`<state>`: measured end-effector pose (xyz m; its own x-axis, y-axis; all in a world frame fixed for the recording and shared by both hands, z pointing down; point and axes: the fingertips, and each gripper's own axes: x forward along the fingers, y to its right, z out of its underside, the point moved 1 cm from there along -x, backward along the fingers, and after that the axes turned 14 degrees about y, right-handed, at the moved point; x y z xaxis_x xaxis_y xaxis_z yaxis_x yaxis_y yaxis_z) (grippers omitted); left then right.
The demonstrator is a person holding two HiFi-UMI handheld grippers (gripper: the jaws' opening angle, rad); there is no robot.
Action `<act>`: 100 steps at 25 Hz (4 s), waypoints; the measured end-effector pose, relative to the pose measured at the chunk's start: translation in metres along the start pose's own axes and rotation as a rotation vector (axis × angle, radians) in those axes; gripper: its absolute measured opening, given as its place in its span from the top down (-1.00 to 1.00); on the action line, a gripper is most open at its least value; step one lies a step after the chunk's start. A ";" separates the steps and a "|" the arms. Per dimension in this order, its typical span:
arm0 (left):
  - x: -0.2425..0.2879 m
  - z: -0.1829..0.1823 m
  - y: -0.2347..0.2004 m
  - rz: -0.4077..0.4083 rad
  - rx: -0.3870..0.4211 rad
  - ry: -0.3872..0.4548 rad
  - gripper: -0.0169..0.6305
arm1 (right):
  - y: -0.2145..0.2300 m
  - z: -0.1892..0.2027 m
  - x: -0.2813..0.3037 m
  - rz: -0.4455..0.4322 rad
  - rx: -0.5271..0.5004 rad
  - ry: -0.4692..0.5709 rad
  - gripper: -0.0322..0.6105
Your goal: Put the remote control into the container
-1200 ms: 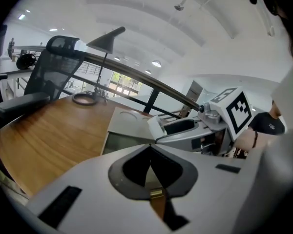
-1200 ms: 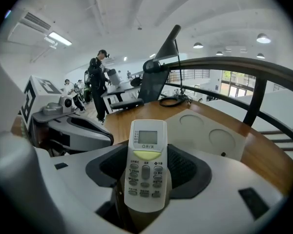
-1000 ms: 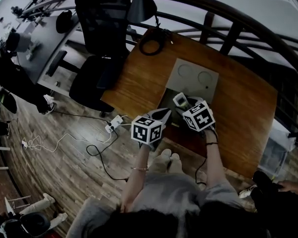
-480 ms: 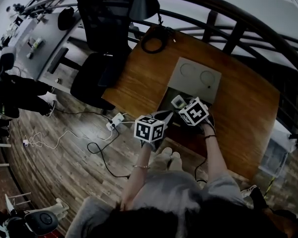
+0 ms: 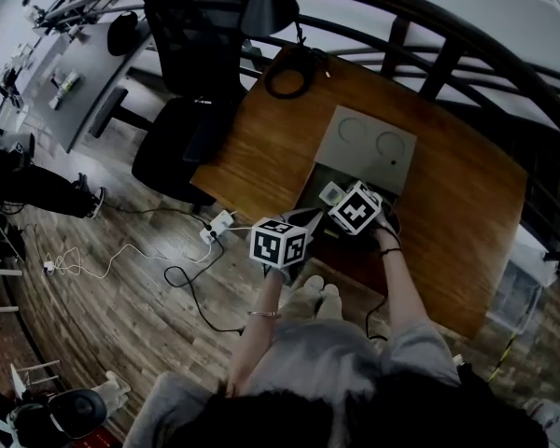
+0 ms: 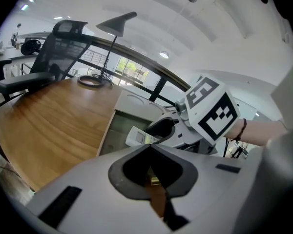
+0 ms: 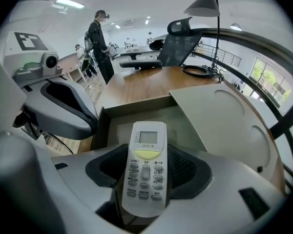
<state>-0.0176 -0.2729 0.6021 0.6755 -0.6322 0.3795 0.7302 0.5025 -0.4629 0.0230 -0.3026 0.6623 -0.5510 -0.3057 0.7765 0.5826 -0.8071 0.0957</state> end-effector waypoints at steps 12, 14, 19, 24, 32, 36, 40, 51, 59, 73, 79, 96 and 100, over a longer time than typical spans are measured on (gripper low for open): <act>-0.003 -0.001 -0.007 -0.009 -0.004 0.004 0.94 | 0.000 -0.004 0.012 0.012 -0.067 -0.013 0.08; -0.004 -0.002 -0.008 -0.011 -0.006 0.007 0.94 | -0.002 -0.004 0.013 0.013 -0.057 -0.009 0.08; -0.006 -0.004 -0.008 -0.015 -0.007 0.015 0.94 | 0.001 -0.002 0.011 0.030 -0.029 -0.005 0.08; -0.007 -0.003 -0.009 -0.013 -0.002 0.014 0.94 | 0.006 -0.001 0.009 0.053 0.010 0.027 0.05; -0.014 -0.006 -0.009 -0.016 0.013 0.027 0.94 | 0.005 -0.024 -0.011 0.076 0.065 0.212 0.06; -0.016 -0.009 -0.007 -0.012 0.025 0.044 0.94 | 0.002 -0.034 -0.026 0.080 0.110 0.308 0.08; -0.015 -0.014 0.000 0.006 0.044 0.059 0.94 | 0.001 -0.041 -0.041 0.106 0.180 0.402 0.35; -0.017 -0.038 0.024 0.058 0.122 0.126 0.94 | 0.000 -0.056 -0.087 0.142 0.293 0.588 0.69; -0.028 -0.062 0.051 0.117 0.183 0.192 0.94 | -0.013 -0.068 -0.125 0.117 0.368 0.745 0.79; -0.059 -0.105 0.093 0.199 0.271 0.337 0.94 | -0.031 -0.102 -0.193 0.086 0.288 0.934 0.81; -0.067 -0.121 0.110 0.238 0.336 0.383 0.94 | -0.042 -0.116 -0.218 0.059 0.227 0.999 0.81; -0.086 -0.132 0.131 0.263 0.375 0.441 0.94 | -0.061 -0.122 -0.243 0.041 0.171 1.064 0.81; -0.089 -0.135 0.136 0.269 0.380 0.453 0.94 | -0.066 -0.123 -0.248 0.046 0.151 1.068 0.81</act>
<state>0.0078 -0.2276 0.3975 0.7910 -0.5991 -0.1239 0.5824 0.7994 -0.1475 0.0482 -0.2358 0.3865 -0.7204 -0.6756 -0.1565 0.6433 -0.7353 0.2132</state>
